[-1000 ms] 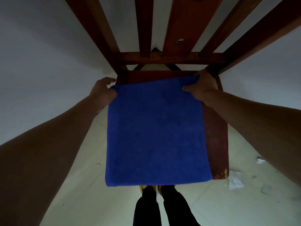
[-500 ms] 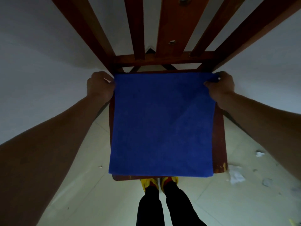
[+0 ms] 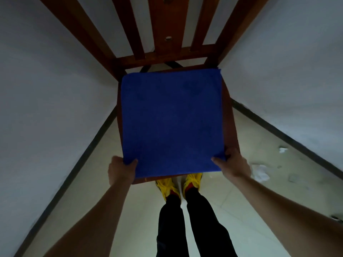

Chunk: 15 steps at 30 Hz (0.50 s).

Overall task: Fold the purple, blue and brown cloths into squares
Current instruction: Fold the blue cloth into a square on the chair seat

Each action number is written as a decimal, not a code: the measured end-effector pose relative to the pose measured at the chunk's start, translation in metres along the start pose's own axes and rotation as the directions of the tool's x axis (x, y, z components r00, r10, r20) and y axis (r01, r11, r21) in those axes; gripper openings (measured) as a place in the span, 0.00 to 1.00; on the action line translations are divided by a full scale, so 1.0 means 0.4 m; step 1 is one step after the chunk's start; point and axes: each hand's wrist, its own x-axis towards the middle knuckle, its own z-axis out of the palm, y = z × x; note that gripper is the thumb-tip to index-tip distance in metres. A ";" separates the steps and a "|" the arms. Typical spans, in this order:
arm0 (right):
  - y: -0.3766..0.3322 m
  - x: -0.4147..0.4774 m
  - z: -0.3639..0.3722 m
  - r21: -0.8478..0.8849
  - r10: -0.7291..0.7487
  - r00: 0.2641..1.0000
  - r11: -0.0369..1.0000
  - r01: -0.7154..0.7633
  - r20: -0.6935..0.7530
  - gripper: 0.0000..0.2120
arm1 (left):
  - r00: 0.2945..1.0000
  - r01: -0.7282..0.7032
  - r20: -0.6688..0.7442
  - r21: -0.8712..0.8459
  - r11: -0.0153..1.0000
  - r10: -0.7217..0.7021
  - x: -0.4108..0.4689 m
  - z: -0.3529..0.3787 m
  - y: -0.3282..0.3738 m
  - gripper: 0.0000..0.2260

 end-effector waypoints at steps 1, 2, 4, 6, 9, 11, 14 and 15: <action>0.021 -0.008 0.018 0.025 0.038 0.999 0.999 -0.038 0.018 0.21 | 1.000 0.016 0.013 -0.009 1.000 -0.016 -0.008 0.003 -0.013 0.15; 0.031 -0.012 0.032 0.077 0.072 0.997 0.994 -0.074 0.030 0.19 | 0.999 0.030 0.025 -0.019 0.999 -0.029 -0.009 0.003 -0.022 0.14; 0.040 0.003 0.054 0.270 0.159 0.986 0.949 -0.164 0.041 0.15 | 0.998 0.049 0.044 -0.045 0.998 -0.047 -0.003 0.000 -0.033 0.14; 0.039 0.019 0.059 0.474 0.237 0.970 0.849 -0.233 0.053 0.12 | 0.993 0.100 0.080 -0.104 0.990 -0.092 0.007 -0.004 -0.041 0.12; 0.041 0.022 0.045 0.630 0.310 0.947 0.721 -0.289 0.080 0.12 | 0.974 0.214 0.112 -0.201 0.956 -0.195 0.008 -0.008 -0.061 0.09; 0.054 0.011 0.040 0.685 0.345 0.934 0.660 -0.309 0.089 0.10 | 0.956 0.282 0.159 -0.250 0.926 -0.248 -0.003 -0.002 -0.078 0.08; 0.090 -0.020 0.036 0.732 0.389 0.897 0.545 -0.409 0.211 0.10 | 0.899 0.426 0.260 -0.331 0.842 -0.353 -0.037 0.010 -0.113 0.08; 0.103 -0.032 0.031 0.727 0.402 0.874 0.508 -0.461 0.273 0.08 | 0.873 0.476 0.301 -0.360 0.803 -0.383 -0.046 0.012 -0.132 0.08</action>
